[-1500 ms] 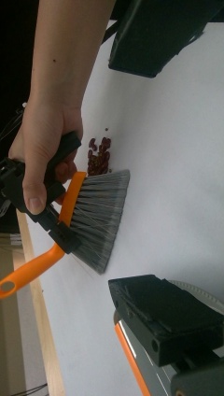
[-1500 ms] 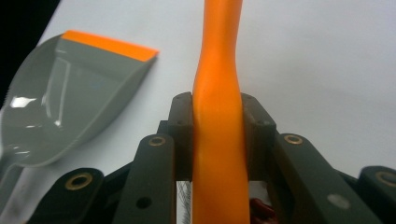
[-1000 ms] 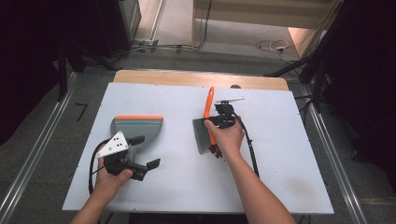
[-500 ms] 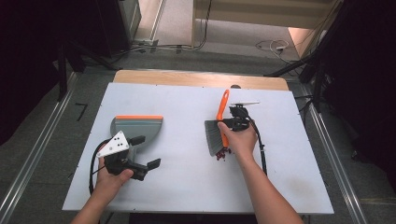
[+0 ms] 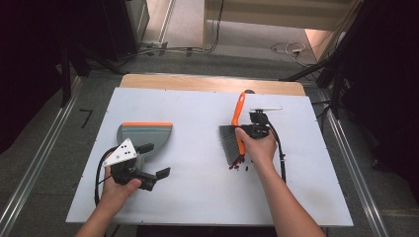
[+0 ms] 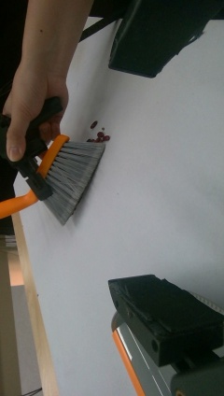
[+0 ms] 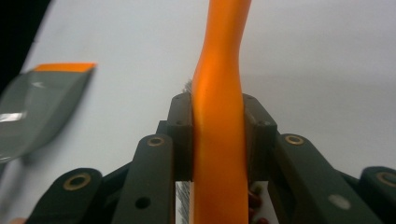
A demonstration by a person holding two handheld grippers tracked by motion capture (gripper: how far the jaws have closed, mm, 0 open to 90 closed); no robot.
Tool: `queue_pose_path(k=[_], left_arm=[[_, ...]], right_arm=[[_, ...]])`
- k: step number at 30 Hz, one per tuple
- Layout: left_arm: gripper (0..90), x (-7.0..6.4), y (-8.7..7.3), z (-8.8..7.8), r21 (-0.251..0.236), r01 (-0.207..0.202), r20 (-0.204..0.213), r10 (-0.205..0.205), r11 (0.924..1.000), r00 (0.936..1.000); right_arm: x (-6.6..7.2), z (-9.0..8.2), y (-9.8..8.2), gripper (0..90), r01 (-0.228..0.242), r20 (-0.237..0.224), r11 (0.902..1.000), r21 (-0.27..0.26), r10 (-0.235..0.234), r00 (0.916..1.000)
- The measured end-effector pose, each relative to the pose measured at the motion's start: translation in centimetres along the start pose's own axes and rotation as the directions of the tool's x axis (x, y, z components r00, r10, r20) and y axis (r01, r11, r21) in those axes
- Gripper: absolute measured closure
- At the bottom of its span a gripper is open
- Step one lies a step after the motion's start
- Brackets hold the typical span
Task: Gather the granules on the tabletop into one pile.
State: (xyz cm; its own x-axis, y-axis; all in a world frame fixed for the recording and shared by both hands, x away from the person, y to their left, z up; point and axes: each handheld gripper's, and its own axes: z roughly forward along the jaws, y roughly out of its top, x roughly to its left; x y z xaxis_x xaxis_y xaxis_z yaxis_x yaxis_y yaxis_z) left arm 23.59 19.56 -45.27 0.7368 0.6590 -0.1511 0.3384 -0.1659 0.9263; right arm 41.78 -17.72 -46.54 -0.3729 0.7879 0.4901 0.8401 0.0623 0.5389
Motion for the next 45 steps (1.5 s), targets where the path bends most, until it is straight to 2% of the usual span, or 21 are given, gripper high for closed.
queue_pose_path(k=[2, 5, 9, 12, 13, 14, 15, 20, 24, 25, 27, 30, 31, 34, 35, 36, 38, 40, 41, 44, 45], left_arm=[[0.0, 0.0, 0.0, 0.0, 0.001, 0.003, -0.001, -0.003, 1.0, 1.0], [0.0, 0.1, 0.0, 0.1, -0.002, 0.007, 0.003, -0.007, 1.0, 1.0], [0.0, 0.1, 0.0, 0.1, -0.002, 0.008, 0.002, -0.008, 1.0, 1.0], [0.0, 0.0, 0.0, 0.1, -0.003, 0.01, 0.002, -0.01, 0.9999, 0.9999], [0.0, 0.0, 0.0, 0.1, -0.002, 0.011, 0.001, -0.011, 0.9999, 0.9999], [0.0, 0.0, 0.0, 0.2, -0.002, 0.011, 0.001, -0.011, 0.9999, 0.9999], [0.0, 0.0, 0.0, 0.2, 0.0, 0.01, 0.0, -0.01, 1.0, 1.0], [0.0, 0.1, 0.0, 0.3, 0.002, 0.02, 0.006, -0.02, 0.9998, 0.9998], [0.0, 0.0, 0.0, 0.4, 0.004, 0.016, 0.005, -0.016, 0.9999, 0.9999], [0.0, -0.1, 0.0, 0.4, 0.005, 0.015, 0.005, -0.015, 0.9999, 0.9999], [0.0, 0.0, 0.0, 0.3, 0.005, 0.012, 0.008, -0.012, 0.9999, 0.9999], [0.0, 0.0, 0.0, 0.2, -0.002, 0.016, 0.007, -0.016, 0.9999, 0.9998], [0.0, 0.0, 0.0, 0.1, -0.003, 0.016, 0.006, -0.016, 0.9999, 0.9998], [0.0, 0.0, 0.0, 0.0, -0.005, 0.016, 0.005, -0.016, 0.9999, 0.9999], [0.0, 0.0, -0.1, 0.0, -0.005, 0.016, 0.005, -0.016, 0.9999, 0.9999], [0.0, 0.1, -0.1, 0.0, -0.006, 0.016, 0.004, -0.016, 0.9999, 0.9999], [0.0, 0.1, 0.0, -0.1, -0.005, 0.017, 0.003, -0.017, 0.9998, 0.9999], [0.0, 0.1, 0.0, -0.1, -0.005, 0.017, 0.003, -0.017, 0.9998, 0.9998], [0.0, 0.1, 0.0, 0.0, -0.007, 0.016, 0.003, -0.016, 0.9998, 0.9999], [0.0, 0.0, 0.0, -0.1, -0.006, 0.014, 0.002, -0.014, 0.9999, 0.9999], [0.0, 0.0, 0.0, -0.1, -0.006, 0.013, 0.002, -0.013, 0.9999, 0.9999]], right_arm=[[0.7, -0.7, 0.4, 68.4, 0.06, -0.022, 0.9982, 0.007, -0.06, 0.998], [1.1, -1.5, 0.7, 68.5, 0.094, -0.03, 0.9956, 0.005, -0.094, 0.9952], [1.8, -3.4, 1.2, 68.5, 0.215, -0.045, 0.9758, 0.039, -0.214, 0.9759], [2.2, -4.8, 1.1, 68.5, 0.349, -0.07, 0.9328, 0.091, -0.343, 0.9366], [2.4, -5.1, 0.9, 68.5, 0.39, -0.087, 0.9141, 0.111, -0.382, 0.9201], [2.7, -5.6, 0.2, 68.5, 0.464, -0.117, 0.8726, 0.151, -0.451, 0.8849], [2.7, -5.6, 0.2, 68.5, 0.464, -0.117, 0.8726, 0.151, -0.451, 0.8849], [3.3, -5.5, -2.0, 68.4, 0.599, -0.197, 0.7614, 0.248, -0.566, 0.8006], [3.1, -4.2, -3.1, 68.5, 0.638, -0.257, 0.7183, 0.278, -0.584, 0.7699], [3.1, -3.8, -3.3, 68.5, 0.641, -0.267, 0.7109, 0.289, -0.583, 0.7669], [3.2, -3.1, -3.4, 68.6, 0.665, -0.276, 0.6923, 0.28, -0.606, 0.7462], [2.9, -2.3, -2.9, 68.4, 0.676, -0.271, 0.6883, 0.265, -0.619, 0.737], [2.5, -2.1, -2.6, 68.4, 0.669, -0.277, 0.6972, 0.257, -0.611, 0.7421], [1.5, -1.6, -2.0, 68.2, 0.671, -0.294, 0.7057, 0.228, -0.607, 0.7385], [1.3, -1.5, -1.8, 68.1, 0.665, -0.298, 0.7108, 0.23, -0.599, 0.7433], [1.2, -1.4, -1.6, 68.1, 0.665, -0.295, 0.7126, 0.222, -0.601, 0.7425], [1.1, -1.2, -1.3, 68.1, 0.667, -0.288, 0.7123, 0.218, -0.606, 0.7415], [1.0, -1.0, -0.8, 68.1, 0.678, -0.281, 0.7042, 0.211, -0.62, 0.732], [1.0, -0.9, -0.6, 68.1, 0.674, -0.276, 0.7077, 0.211, -0.619, 0.7357], [0.6, -0.5, 0.1, 68.1, 0.675, -0.277, 0.7081, 0.206, -0.62, 0.7344], [0.6, -0.4, 0.3, 68.0, 0.67, -0.275, 0.7122, 0.208, -0.615, 0.7389]])
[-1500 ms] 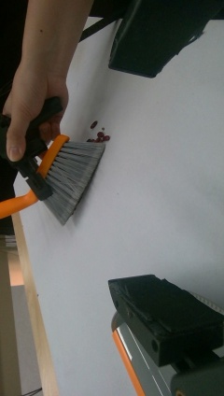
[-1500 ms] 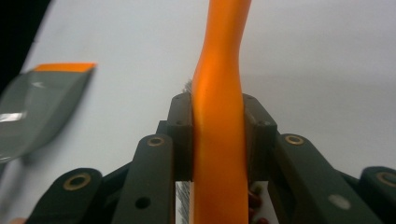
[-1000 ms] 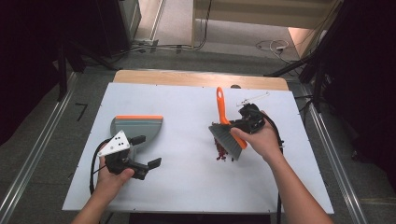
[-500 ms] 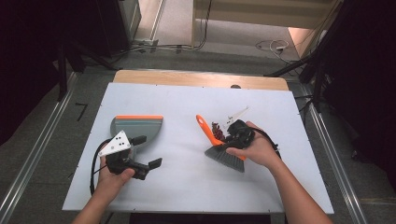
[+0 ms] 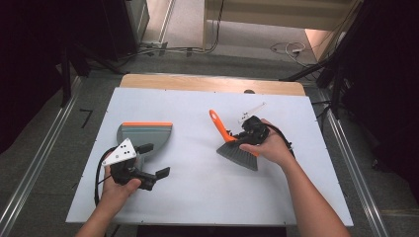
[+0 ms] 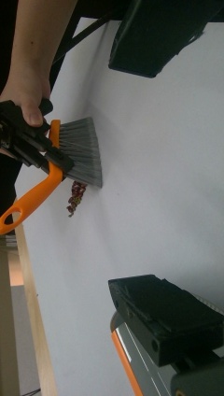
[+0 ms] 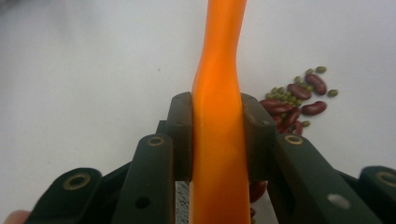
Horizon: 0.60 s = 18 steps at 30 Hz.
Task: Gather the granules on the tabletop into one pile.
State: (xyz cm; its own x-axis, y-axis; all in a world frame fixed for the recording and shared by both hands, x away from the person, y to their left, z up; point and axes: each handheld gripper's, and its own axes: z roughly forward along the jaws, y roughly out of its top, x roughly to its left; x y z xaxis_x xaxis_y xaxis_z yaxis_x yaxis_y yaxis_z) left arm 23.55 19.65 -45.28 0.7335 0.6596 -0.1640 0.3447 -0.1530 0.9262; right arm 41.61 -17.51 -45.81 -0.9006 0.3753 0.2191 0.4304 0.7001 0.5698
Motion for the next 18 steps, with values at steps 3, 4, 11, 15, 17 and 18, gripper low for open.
queue_pose_path(k=[3, 4, 11, 15, 17, 18], left_arm=[[0.0, 0.0, 0.0, 0.0, -0.001, 0.001, 0.0, -0.001, 1.0, 1.0], [0.0, 0.0, 0.0, 0.0, 0.001, 0.002, -0.001, -0.002, 1.0, 1.0], [0.0, 0.0, 0.0, -0.1, -0.001, 0.002, 0.0, -0.002, 1.0, 1.0], [0.0, 0.0, 0.0, -0.1, -0.003, 0.003, -0.001, -0.003, 1.0, 1.0], [0.0, 0.0, 0.0, -0.1, -0.002, 0.004, -0.002, -0.004, 1.0, 1.0], [0.0, 0.0, 0.0, -0.1, -0.002, 0.004, -0.001, -0.004, 1.0, 1.0]], right_arm=[[-0.7, 0.0, 0.2, 68.0, 0.003, -0.002, 1.0, -0.006, -0.003, 1.0], [-0.9, 0.1, 0.3, 68.0, 0.003, -0.009, 0.9999, -0.011, -0.003, 1.0], [-1.6, 0.2, 0.9, 67.9, 0.001, 0.004, 0.9999, -0.011, -0.001, 1.0], [-2.1, 0.2, 1.1, 67.9, -0.003, 0.016, 0.9998, -0.02, 0.003, 0.9999], [-2.3, 0.3, 1.1, 67.8, -0.005, 0.016, 0.9997, -0.025, 0.006, 0.9999], [-2.4, 0.3, 1.1, 67.9, -0.004, 0.02, 0.9996, -0.026, 0.005, 0.9998]])
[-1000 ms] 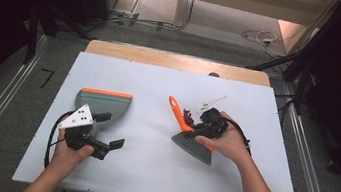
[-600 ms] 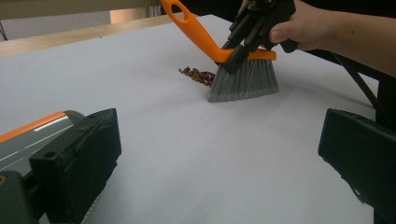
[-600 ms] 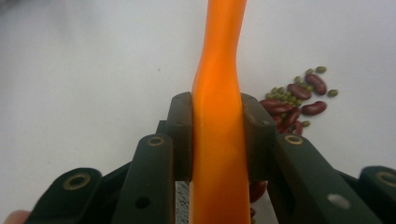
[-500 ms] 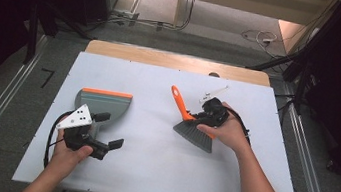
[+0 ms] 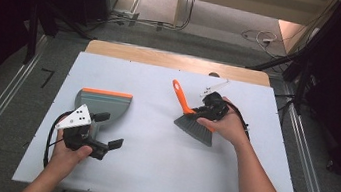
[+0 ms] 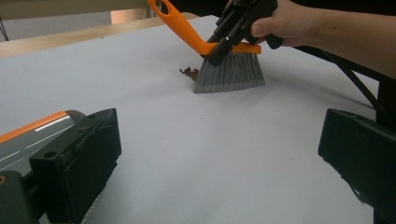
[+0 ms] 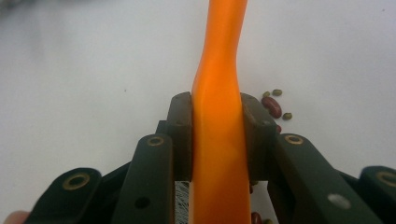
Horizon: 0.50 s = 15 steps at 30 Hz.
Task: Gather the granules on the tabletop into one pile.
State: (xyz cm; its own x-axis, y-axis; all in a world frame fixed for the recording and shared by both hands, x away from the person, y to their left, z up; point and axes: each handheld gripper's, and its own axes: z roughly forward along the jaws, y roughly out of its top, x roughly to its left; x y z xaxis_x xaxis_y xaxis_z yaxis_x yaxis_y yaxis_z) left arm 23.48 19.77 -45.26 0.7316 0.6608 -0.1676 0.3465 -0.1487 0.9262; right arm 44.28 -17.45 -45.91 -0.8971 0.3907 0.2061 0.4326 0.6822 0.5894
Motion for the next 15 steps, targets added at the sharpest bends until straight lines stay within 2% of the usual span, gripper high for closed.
queue_pose_path(k=[9, 15], left_arm=[[0.0, 0.01, -0.03, 0.02, 0.003, -0.001, -0.004, 0.001, 1.0, 1.0], [0.0, 0.07, -0.04, 0.0, 0.002, 0.001, -0.002, -0.001, 1.0, 1.0]], right_arm=[[-0.52, -0.04, 0.27, 67.9, -0.01, 0.033, 0.9998, -0.02, 0.01, 0.9994], [-0.15, -0.22, 0.49, 68.2, -0.023, 0.015, 0.9997, -0.01, 0.023, 0.9996]])
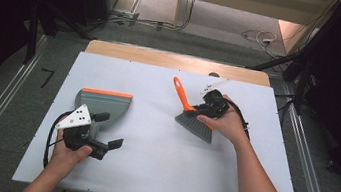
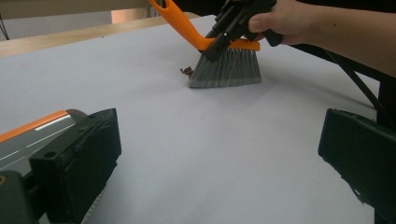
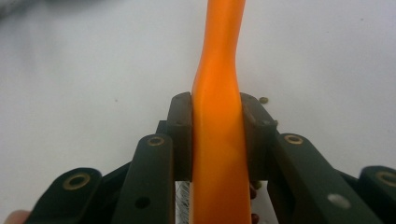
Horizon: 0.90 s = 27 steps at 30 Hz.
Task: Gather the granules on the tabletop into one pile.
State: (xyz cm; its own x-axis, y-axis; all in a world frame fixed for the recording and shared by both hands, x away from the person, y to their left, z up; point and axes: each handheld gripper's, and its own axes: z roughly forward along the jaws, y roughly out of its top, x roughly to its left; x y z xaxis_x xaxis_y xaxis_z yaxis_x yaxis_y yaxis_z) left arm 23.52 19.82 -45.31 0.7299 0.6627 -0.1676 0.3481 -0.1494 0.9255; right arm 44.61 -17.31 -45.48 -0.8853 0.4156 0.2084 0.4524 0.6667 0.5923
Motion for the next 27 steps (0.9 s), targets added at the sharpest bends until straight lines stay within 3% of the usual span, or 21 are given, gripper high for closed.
queue_pose_path(k=[3, 9, 14, 15, 16, 17, 20, 21, 22, 23, 24, 27], left_arm=[[0.0, 0.1, 0.0, 0.1, 0.001, 0.001, 0.001, -0.001, 1.0, 1.0], [0.0, 0.1, -0.1, 0.2, 0.007, -0.003, 0.0, 0.003, 1.0, 1.0], [0.0, 0.1, 0.0, 0.1, 0.001, 0.0, -0.003, 0.0, 1.0, 1.0], [0.0, 0.1, 0.0, 0.1, 0.001, -0.001, -0.004, 0.001, 1.0, 1.0], [0.0, 0.1, 0.0, 0.1, 0.001, 0.0, -0.004, 0.0, 1.0, 1.0], [0.0, 0.1, 0.0, 0.1, 0.001, -0.001, -0.003, 0.001, 1.0, 1.0], [0.0, 0.1, 0.0, 0.1, 0.001, -0.001, -0.003, 0.001, 1.0, 1.0], [0.0, 0.1, 0.0, 0.1, 0.002, -0.001, -0.003, 0.001, 1.0, 1.0], [0.0, 0.1, 0.0, 0.2, 0.002, -0.001, -0.002, 0.001, 1.0, 1.0], [0.0, 0.1, 0.0, 0.2, 0.003, -0.002, -0.002, 0.002, 1.0, 1.0], [0.0, 0.1, 0.0, 0.2, 0.004, -0.001, -0.002, 0.001, 1.0, 1.0], [0.0, 0.1, 0.0, 0.2, 0.007, -0.003, -0.003, 0.003, 1.0, 1.0]], right_arm=[[0.6, -0.4, 0.2, 68.4, -0.023, -0.003, 0.9997, -0.002, 0.023, 0.9997], [1.5, -1.7, 0.6, 68.6, -0.02, -0.009, 0.9991, -0.037, 0.02, 0.9998], [1.4, -3.4, 0.4, 68.6, -0.063, 0.03, 0.9943, -0.086, 0.066, 0.9973], [1.4, -3.8, 0.3, 68.6, -0.075, 0.047, 0.9927, -0.094, 0.08, 0.9957], [1.2, -4.6, 0.0, 68.6, -0.101, 0.104, 0.9884, -0.113, 0.113, 0.9881], [1.2, -4.6, 0.0, 68.6, -0.101, 0.104, 0.9884, -0.113, 0.113, 0.9881], [0.7, -5.4, -0.6, 68.5, -0.147, 0.212, 0.9796, -0.137, 0.174, 0.9616], [0.4, -5.7, -1.1, 68.6, -0.182, 0.292, 0.9715, -0.151, 0.22, 0.9308], [0.4, -5.7, -1.1, 68.6, -0.182, 0.292, 0.9715, -0.151, 0.22, 0.9308], [0.3, -5.6, -1.5, 68.6, -0.2, 0.373, 0.9687, -0.148, 0.242, 0.8956], [0.3, -5.6, -1.5, 68.6, -0.2, 0.373, 0.9687, -0.148, 0.242, 0.8956], [0.4, -4.8, -2.0, 68.6, -0.225, 0.451, 0.9641, -0.141, 0.265, 0.8522]])
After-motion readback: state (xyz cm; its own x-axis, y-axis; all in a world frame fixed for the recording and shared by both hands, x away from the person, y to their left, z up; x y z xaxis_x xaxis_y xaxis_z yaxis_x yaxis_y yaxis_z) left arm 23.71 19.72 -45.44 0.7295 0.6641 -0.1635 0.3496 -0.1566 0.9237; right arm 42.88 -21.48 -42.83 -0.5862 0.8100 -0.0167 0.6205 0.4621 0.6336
